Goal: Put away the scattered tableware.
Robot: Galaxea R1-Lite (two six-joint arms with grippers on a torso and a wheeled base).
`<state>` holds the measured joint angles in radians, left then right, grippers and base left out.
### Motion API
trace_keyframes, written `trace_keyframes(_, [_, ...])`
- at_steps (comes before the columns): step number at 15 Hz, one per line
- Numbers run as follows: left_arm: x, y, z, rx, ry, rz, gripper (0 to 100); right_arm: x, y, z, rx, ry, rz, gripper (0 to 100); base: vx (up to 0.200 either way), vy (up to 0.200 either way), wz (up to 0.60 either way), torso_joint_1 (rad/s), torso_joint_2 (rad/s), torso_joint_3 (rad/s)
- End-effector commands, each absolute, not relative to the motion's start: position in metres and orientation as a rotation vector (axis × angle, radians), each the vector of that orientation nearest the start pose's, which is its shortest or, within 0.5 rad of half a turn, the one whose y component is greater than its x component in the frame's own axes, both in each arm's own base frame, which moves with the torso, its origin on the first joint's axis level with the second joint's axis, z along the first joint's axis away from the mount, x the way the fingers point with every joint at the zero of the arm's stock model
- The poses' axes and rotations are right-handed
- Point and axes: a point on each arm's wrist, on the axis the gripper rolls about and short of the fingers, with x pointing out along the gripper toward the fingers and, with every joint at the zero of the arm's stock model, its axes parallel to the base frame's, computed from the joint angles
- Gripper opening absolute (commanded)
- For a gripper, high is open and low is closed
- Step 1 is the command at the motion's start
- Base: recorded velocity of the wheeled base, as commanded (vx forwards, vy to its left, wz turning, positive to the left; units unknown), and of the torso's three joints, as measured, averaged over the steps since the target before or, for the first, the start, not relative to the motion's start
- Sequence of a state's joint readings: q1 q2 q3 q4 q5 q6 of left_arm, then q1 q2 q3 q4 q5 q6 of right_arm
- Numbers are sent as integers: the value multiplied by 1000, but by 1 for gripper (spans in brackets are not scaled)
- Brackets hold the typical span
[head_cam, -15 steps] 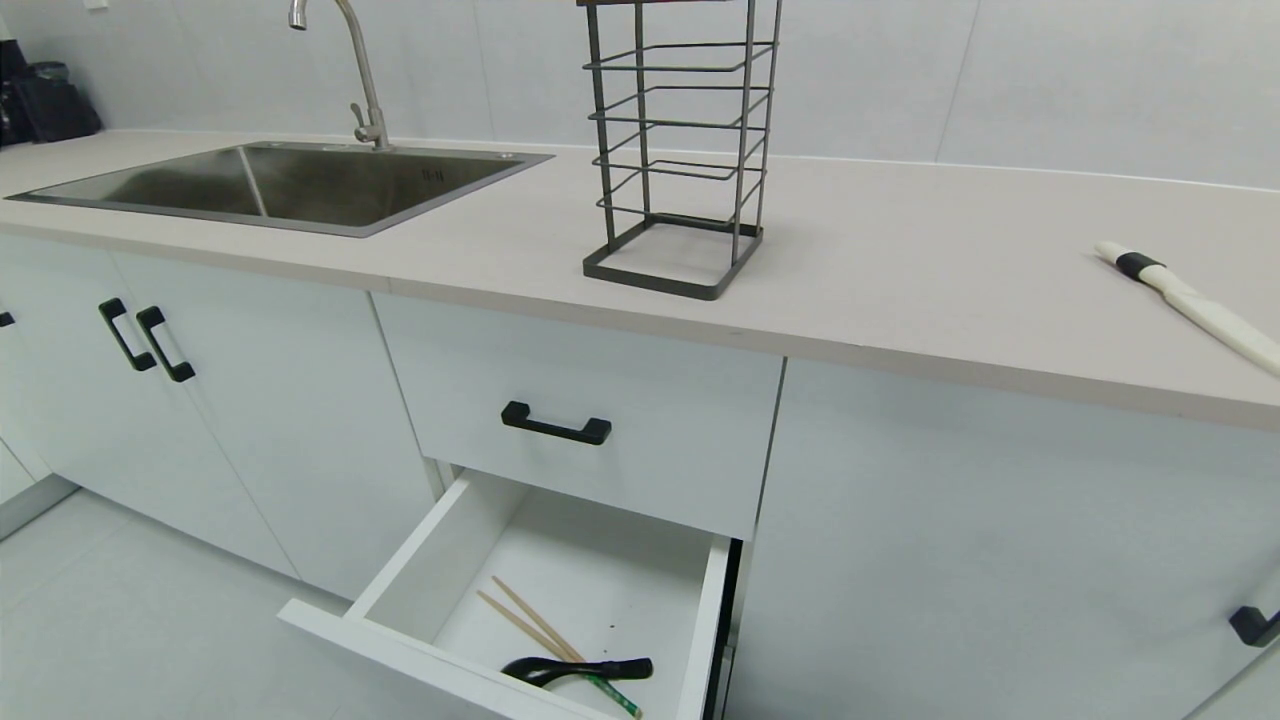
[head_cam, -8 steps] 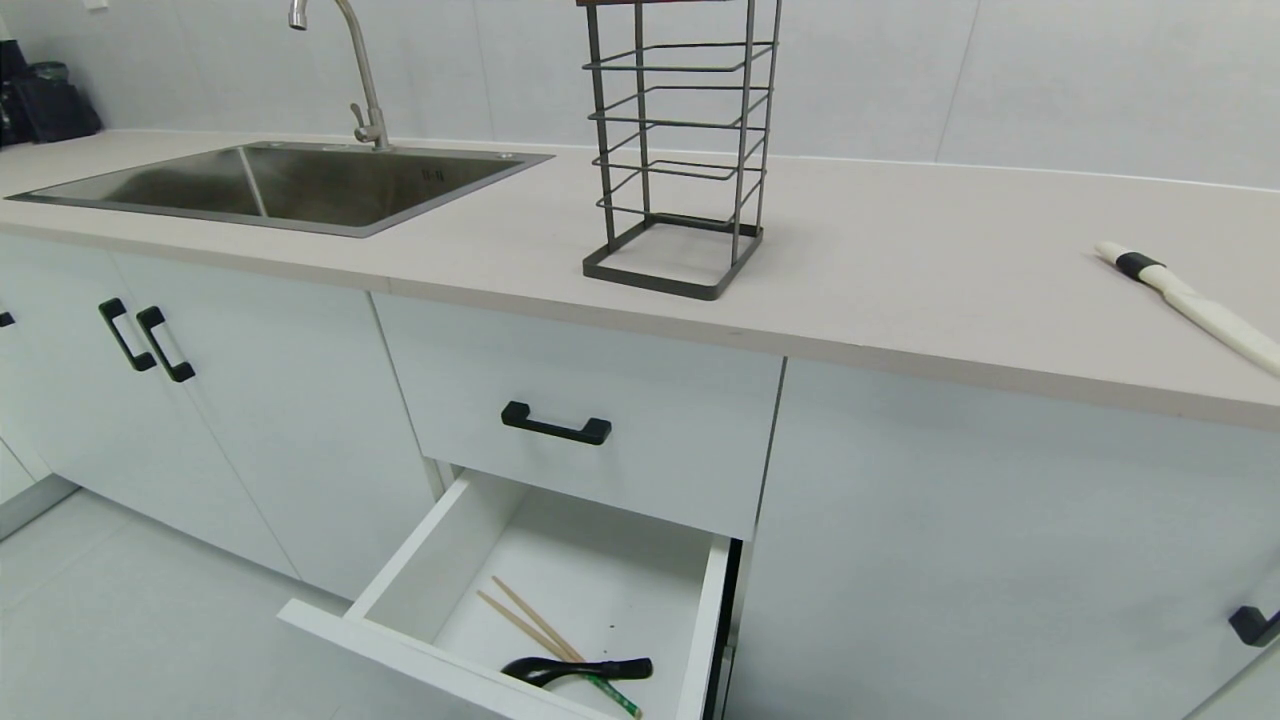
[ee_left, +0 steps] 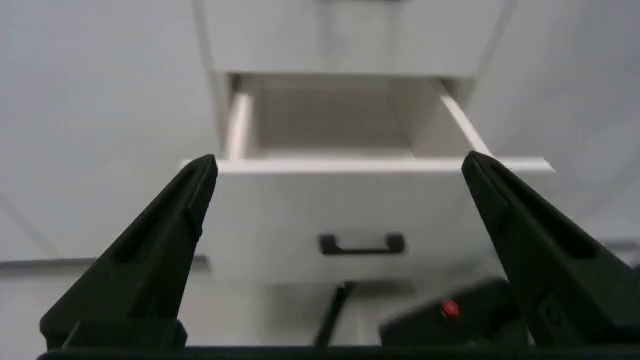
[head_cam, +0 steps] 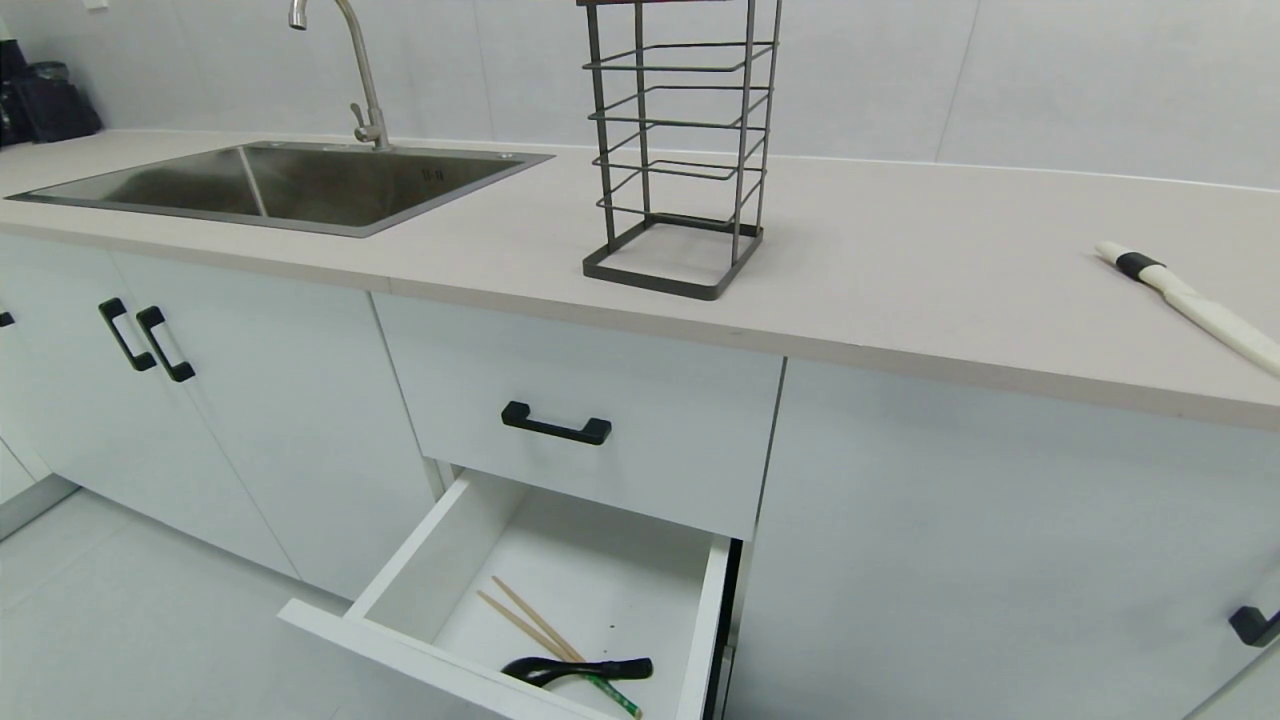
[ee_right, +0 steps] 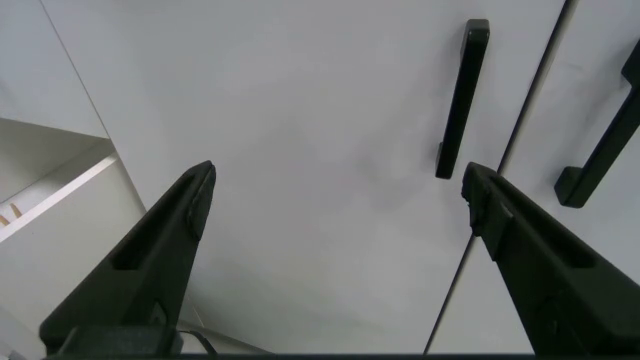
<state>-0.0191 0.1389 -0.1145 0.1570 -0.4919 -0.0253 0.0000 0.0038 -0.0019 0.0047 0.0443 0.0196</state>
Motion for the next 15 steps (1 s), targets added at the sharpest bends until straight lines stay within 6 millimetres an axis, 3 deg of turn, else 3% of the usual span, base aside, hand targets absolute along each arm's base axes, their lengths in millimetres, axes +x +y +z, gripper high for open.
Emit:
trace_keyframes(1, [-8,-11,94,-105,341,-534,100,-22,1,76,20,10,44,100,0,0,0,0,0,0])
trace_keyframes(4, [24,-11,111,-36,479,-535,100,-22,1,76,20,10,44,100,0,0,0,0,0,0])
trace_keyframes(7, [71,-16,121,283,475,-634,100,-22,1,76,20,10,44,100,0,0,0,0,0,0])
trace_keyframes(9, [86,-24,120,461,471,-723,100,-23,1,76,20,8,44,100,0,0,0,0,0,0])
trace_keyframes(15, [89,-50,104,707,592,-803,100,-22,1,76,20,10,44,100,0,0,0,0,0,0])
